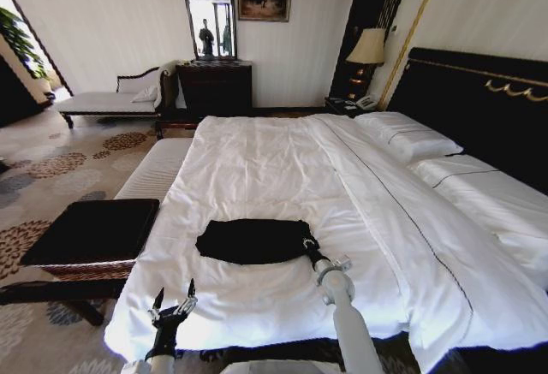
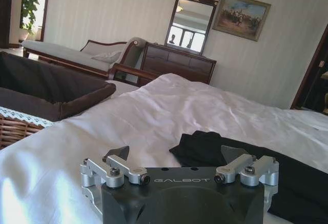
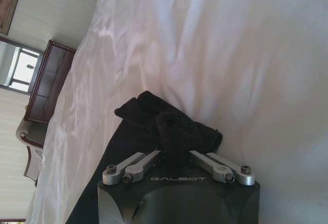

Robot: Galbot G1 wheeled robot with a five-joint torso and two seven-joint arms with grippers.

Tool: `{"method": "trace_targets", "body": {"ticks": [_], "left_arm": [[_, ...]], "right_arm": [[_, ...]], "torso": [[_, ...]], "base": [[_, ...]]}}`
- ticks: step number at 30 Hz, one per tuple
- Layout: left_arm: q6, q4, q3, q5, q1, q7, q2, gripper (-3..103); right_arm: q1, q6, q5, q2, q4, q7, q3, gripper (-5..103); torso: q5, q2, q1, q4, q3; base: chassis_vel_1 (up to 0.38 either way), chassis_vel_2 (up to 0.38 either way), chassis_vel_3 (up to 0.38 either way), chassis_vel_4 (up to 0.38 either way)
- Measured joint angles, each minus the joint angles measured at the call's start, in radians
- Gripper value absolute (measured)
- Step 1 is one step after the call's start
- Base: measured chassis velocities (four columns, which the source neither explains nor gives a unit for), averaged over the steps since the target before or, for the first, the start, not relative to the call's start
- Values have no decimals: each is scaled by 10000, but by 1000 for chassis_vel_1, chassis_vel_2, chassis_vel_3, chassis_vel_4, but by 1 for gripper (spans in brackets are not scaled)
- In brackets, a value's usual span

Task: Fold the clothes on the bed and place them into the basket.

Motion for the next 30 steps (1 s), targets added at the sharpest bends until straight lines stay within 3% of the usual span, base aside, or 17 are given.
{"method": "trace_targets", "body": {"ticks": [15, 19, 30], "left_arm": [[-136, 107, -110, 233, 43, 19, 81, 100], [-146, 128, -180, 214, 40, 22, 85, 100], [-178, 193, -372, 31, -12, 46, 3, 100]], "right_arm": [[-192, 23, -156, 40, 597, -60, -85, 3], [-293, 33, -223, -224, 1244, -64, -67, 3], [-92, 12, -145, -2000, 1860, -344, 845, 3]], "torso": [[0, 0, -1, 1, 0], [1, 0, -1, 2, -2], [2, 0, 0, 0, -2]], "base": [[0, 0, 0, 0], [0, 0, 0, 0], [0, 0, 0, 0]]}}
